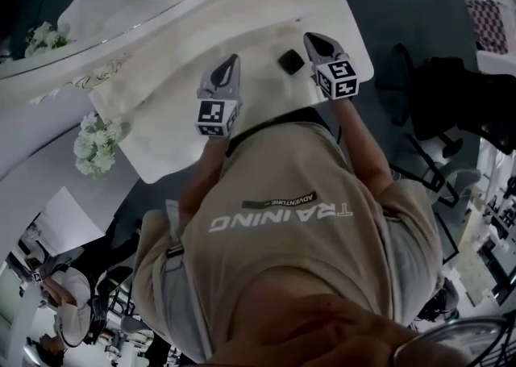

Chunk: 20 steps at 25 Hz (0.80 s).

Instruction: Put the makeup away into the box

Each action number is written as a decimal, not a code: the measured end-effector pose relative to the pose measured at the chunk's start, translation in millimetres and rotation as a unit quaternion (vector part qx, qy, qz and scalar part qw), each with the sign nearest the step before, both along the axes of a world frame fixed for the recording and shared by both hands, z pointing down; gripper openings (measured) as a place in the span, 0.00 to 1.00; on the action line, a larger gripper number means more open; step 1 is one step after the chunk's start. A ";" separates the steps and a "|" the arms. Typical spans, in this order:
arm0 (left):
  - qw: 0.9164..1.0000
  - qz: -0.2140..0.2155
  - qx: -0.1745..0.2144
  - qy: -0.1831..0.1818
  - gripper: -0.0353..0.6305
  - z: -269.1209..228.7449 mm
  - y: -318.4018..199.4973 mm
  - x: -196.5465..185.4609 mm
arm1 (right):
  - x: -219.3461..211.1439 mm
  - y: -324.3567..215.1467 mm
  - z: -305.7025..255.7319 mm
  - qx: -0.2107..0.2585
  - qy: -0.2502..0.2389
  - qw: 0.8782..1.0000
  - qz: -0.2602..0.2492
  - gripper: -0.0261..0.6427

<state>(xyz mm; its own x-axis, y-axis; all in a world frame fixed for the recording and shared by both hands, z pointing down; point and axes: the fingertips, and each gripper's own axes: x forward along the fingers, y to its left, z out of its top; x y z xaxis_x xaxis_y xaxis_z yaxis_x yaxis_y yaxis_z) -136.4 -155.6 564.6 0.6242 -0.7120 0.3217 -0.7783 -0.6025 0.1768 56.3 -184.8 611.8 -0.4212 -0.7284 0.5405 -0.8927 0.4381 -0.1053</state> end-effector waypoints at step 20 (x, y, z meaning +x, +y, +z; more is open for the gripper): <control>0.994 -0.076 -0.050 -0.061 0.06 11.6 -11.4 25.8 | 20.6 -71.2 91.2 -0.039 0.005 0.999 0.034 0.25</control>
